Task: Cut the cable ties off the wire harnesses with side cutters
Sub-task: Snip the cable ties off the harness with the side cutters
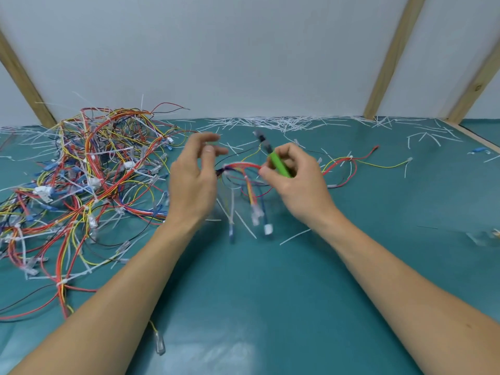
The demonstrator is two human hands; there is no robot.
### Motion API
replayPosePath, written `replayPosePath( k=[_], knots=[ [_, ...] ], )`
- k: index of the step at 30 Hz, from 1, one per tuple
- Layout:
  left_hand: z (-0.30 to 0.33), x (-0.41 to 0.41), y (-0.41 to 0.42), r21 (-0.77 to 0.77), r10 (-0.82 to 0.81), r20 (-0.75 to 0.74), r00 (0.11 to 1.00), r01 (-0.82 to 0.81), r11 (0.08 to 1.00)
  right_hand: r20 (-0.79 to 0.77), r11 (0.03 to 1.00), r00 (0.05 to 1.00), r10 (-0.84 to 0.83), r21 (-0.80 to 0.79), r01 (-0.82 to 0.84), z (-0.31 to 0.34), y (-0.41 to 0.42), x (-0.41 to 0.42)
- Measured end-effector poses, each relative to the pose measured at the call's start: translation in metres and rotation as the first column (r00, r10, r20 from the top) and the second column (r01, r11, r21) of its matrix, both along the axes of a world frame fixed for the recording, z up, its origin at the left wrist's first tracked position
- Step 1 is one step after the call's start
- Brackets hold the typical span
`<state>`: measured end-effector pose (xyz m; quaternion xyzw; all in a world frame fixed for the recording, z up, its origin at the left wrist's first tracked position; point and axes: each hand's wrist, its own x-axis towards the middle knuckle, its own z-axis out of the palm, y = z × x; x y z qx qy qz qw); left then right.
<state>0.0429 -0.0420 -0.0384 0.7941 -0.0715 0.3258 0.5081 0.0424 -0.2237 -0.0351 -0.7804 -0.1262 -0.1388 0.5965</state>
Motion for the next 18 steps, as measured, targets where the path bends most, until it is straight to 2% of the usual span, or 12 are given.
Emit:
replayPosePath(
  k=[1,3,5,7,10,12,15,17,18],
  knots=[
    [0.001,0.003,0.004,-0.061,0.043,0.01,0.999,-0.042,0.997,-0.024,0.993,1.0,-0.005,0.117,0.007,0.003,-0.003,0.002],
    [0.0,0.007,0.013,-0.127,0.101,-0.011,0.995,-0.102,0.987,-0.098,0.917,0.995,0.026,0.397,0.015,0.009,-0.01,0.006],
    [-0.002,0.009,0.013,-0.127,0.065,-0.11,0.992,-0.079,0.989,-0.186,0.846,0.983,0.005,0.524,0.095,0.012,-0.019,0.012],
    [-0.006,0.009,0.008,-0.117,-0.042,-0.219,0.975,0.016,0.993,-0.278,0.816,0.96,-0.017,0.551,0.174,0.012,-0.025,0.018],
    [-0.011,0.005,0.0,-0.085,-0.125,-0.252,0.96,0.106,0.991,-0.355,0.799,0.934,0.032,0.571,0.189,0.008,-0.028,0.022],
    [-0.01,0.004,-0.001,-0.108,-0.068,-0.195,0.978,0.048,0.993,-0.389,0.812,0.919,0.07,0.558,0.174,0.007,-0.027,0.021],
    [-0.004,0.007,0.007,-0.11,0.142,-0.057,0.988,-0.147,0.983,-0.446,0.852,0.891,0.08,0.495,0.172,0.006,-0.023,0.018],
    [0.0,0.006,0.009,-0.087,0.167,0.041,0.985,-0.163,0.983,-0.461,0.859,0.882,0.099,0.488,0.158,0.005,-0.02,0.016],
    [0.002,0.003,0.009,-0.024,0.164,0.092,0.982,-0.163,0.986,-0.468,0.866,0.877,0.11,0.479,0.147,0.005,-0.018,0.015]
  ],
)
